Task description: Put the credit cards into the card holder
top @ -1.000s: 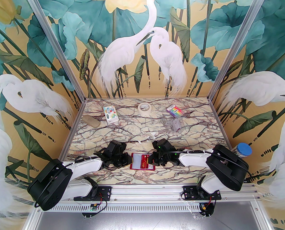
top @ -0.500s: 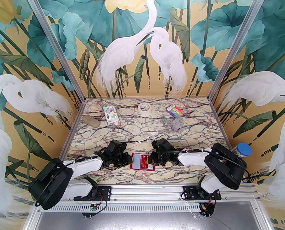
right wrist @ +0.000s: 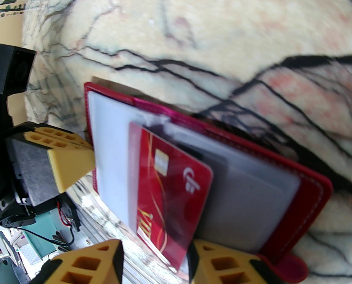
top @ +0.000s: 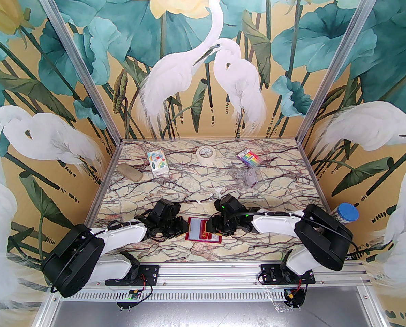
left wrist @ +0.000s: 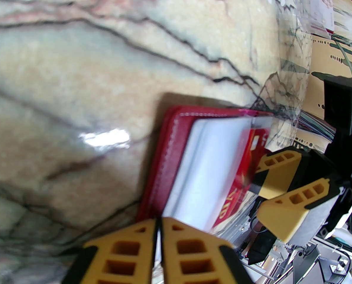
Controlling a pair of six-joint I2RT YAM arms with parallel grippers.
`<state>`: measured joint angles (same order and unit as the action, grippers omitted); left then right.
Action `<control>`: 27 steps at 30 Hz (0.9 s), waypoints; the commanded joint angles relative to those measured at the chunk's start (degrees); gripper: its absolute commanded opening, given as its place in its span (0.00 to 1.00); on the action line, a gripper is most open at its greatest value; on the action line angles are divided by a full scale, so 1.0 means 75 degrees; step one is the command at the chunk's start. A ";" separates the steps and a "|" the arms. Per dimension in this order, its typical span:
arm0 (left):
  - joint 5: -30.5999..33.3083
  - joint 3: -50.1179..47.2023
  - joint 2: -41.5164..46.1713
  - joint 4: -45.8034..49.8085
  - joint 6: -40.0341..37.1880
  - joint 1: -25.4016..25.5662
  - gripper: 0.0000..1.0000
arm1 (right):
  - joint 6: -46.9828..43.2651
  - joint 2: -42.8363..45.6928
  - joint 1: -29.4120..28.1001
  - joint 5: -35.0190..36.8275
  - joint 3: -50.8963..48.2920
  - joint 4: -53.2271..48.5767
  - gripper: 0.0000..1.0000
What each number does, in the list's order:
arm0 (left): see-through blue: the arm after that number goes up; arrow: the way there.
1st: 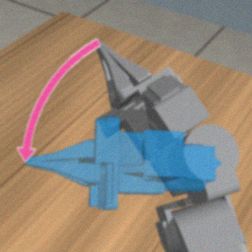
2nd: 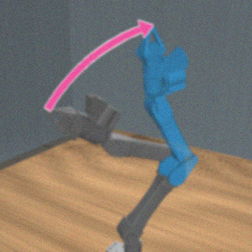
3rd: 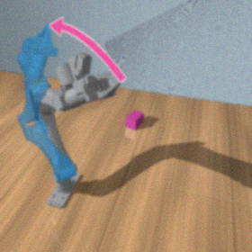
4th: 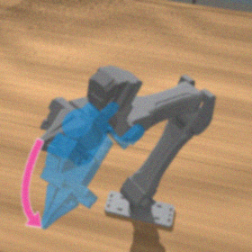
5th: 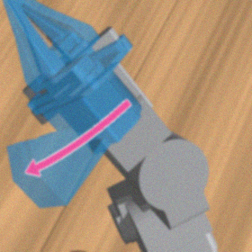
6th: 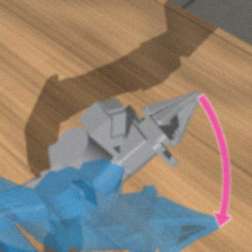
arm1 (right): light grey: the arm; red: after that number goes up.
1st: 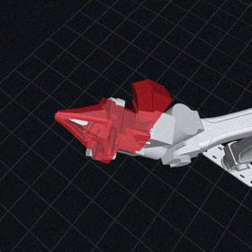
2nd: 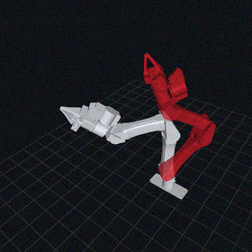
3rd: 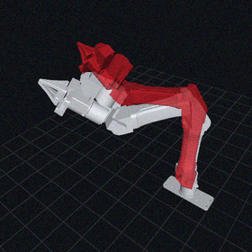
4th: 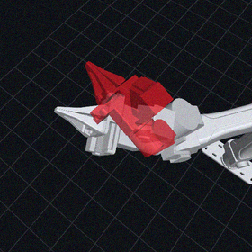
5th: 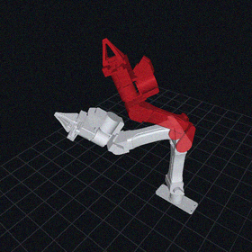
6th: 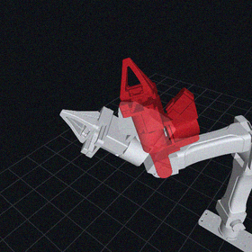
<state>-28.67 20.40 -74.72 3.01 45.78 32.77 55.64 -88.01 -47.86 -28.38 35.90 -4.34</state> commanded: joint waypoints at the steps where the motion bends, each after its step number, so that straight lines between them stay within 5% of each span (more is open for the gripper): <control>1: 0.0613 -0.0120 -0.0301 0.0500 -0.0127 0.0060 0.12 | -0.0287 0.0148 -0.0093 0.0587 0.0455 -0.1282 0.43; 27: 0.0541 -0.0177 -0.0442 0.0316 -0.0127 0.0060 0.11 | -0.0107 -0.1047 -0.0532 0.1007 0.1845 -0.2207 0.38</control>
<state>-28.82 20.51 -75.11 2.96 45.78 32.75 54.39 -94.50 -51.11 -22.00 48.36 -19.73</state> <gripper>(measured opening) 0.115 0.385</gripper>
